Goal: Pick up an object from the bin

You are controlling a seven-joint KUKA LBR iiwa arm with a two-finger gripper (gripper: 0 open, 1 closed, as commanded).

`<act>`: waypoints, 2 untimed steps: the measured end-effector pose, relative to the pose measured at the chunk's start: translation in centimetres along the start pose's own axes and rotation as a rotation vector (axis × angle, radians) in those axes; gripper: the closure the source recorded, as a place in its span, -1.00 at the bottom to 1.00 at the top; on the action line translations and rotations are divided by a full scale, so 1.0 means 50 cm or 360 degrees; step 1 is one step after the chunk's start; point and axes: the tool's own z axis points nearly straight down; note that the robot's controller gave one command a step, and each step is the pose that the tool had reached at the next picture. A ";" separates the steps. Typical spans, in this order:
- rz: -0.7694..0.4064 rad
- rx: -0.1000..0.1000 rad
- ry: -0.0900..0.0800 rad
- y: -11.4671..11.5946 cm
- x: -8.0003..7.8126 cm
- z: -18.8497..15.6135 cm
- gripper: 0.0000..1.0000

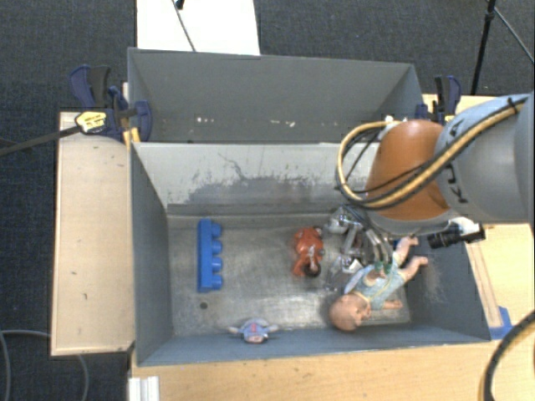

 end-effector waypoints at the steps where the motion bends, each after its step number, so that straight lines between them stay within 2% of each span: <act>1: -0.0015 0.0000 0.0005 0.009 -0.004 0.027 -1.00; 2: -0.0338 -0.0001 0.0011 -0.032 -0.049 -0.001 1.00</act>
Offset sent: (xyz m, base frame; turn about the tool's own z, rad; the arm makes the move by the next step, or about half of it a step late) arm 0.0209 -0.0198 0.0001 -0.2119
